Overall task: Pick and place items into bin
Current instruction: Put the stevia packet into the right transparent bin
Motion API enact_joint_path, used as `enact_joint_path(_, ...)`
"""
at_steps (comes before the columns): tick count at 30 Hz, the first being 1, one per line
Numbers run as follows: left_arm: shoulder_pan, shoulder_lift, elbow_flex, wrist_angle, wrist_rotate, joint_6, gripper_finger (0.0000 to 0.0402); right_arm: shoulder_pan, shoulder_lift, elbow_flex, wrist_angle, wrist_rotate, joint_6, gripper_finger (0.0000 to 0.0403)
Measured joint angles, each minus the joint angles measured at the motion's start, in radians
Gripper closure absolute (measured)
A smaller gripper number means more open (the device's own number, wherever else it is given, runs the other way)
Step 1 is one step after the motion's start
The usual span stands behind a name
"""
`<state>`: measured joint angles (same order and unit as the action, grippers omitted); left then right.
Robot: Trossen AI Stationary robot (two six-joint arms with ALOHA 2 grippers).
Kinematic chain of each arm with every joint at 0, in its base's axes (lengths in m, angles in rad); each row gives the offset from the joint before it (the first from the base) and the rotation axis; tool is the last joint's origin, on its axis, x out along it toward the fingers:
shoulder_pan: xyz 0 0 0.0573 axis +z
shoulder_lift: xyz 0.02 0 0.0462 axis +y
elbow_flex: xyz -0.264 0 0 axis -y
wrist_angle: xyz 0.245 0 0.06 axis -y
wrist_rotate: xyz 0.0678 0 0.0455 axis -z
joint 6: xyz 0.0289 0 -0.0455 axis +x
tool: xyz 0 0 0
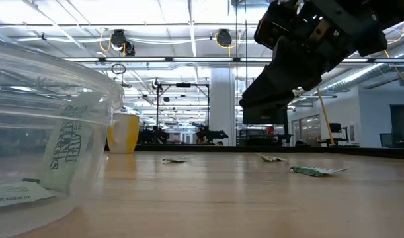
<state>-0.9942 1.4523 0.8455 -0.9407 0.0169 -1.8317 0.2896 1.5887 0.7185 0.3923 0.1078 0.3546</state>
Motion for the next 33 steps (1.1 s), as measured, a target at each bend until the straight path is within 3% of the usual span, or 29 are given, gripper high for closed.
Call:
enact_joint_path(4,0.05,-0.037,0.016,0.003,-0.014,0.035,0.0393,-0.03,0.0,0.0,-0.008,0.0,0.0,0.0305)
enact_joint_path(9,0.104,-0.111,0.051,0.003,-0.157,0.142,0.0386,-0.077,0.0,0.0,-0.059,0.001,-0.014,0.0305)
enact_joint_path(12,0.132,-0.155,0.077,0.003,-0.283,0.227,0.038,-0.094,0.0,0.0,-0.11,0.044,-0.081,0.0305)
enact_joint_path(16,0.161,-0.204,0.095,0.018,-0.507,0.387,0.0387,-0.089,0.001,0.0,-0.155,0.205,-0.209,0.0305)
enact_joint_path(19,0.176,-0.225,0.095,0.044,-0.679,0.506,0.0397,-0.085,0.001,0.0,-0.16,0.287,-0.211,0.0305)
enact_joint_path(23,0.201,-0.224,0.095,0.097,-0.848,0.611,0.0388,-0.09,0.001,0.0,-0.176,0.289,-0.14,0.0305)
enact_joint_path(33,0.302,-0.202,0.095,0.133,-0.852,0.751,0.0326,-0.114,0.022,-0.001,-0.291,0.389,-0.052,0.0305)
